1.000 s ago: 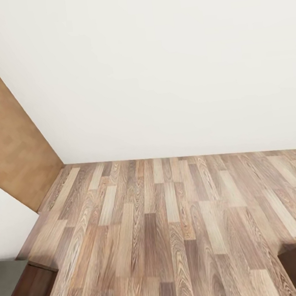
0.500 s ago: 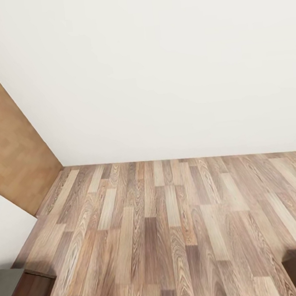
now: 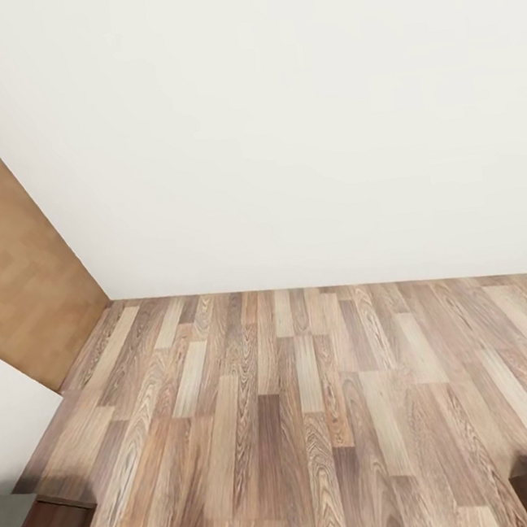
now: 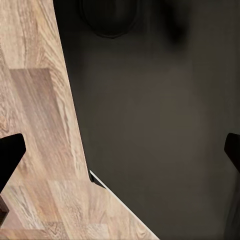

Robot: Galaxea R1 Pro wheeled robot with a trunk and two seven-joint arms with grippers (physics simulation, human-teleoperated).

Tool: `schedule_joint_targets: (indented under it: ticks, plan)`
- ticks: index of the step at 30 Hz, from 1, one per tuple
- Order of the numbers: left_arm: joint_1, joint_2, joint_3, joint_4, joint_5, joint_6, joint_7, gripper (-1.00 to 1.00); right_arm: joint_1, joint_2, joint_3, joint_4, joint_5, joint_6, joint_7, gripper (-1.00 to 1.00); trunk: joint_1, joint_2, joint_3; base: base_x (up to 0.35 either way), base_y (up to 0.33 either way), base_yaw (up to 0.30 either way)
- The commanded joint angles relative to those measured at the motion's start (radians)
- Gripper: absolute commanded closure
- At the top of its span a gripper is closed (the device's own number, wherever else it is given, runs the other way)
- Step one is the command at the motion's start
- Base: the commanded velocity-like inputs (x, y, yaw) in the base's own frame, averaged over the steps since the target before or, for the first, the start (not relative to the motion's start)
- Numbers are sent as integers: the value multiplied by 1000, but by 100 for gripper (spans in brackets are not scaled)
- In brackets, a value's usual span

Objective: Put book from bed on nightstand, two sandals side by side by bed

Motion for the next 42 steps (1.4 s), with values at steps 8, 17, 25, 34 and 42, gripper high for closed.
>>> schedule_joint_targets:
  ticks: [8,17,25,34,42]
  plan:
    - [-1,0,-9,1,9,-4,4,-100,-1,0,8,1,-1,4,-3,-100,0,0,-1,107,0,0]
    - [-1,0,-9,1,9,-4,4,-100,-1,0,8,1,-1,4,-3,-100,0,0,-1,107,0,0]
    - [-1,0,-9,1,9,-4,4,-100,-1,0,8,1,-1,4,-3,-100,0,0,-1,90,0,0]
    - [-1,0,-9,1,10,-5,4,-100,-1,0,8,1,-1,4,-3,-100,0,0,-1,29,0,0]
    - [-1,0,-9,1,10,-5,4,-100,-1,-1,8,1,0,4,-3,-100,0,0,-1,7,0,0]
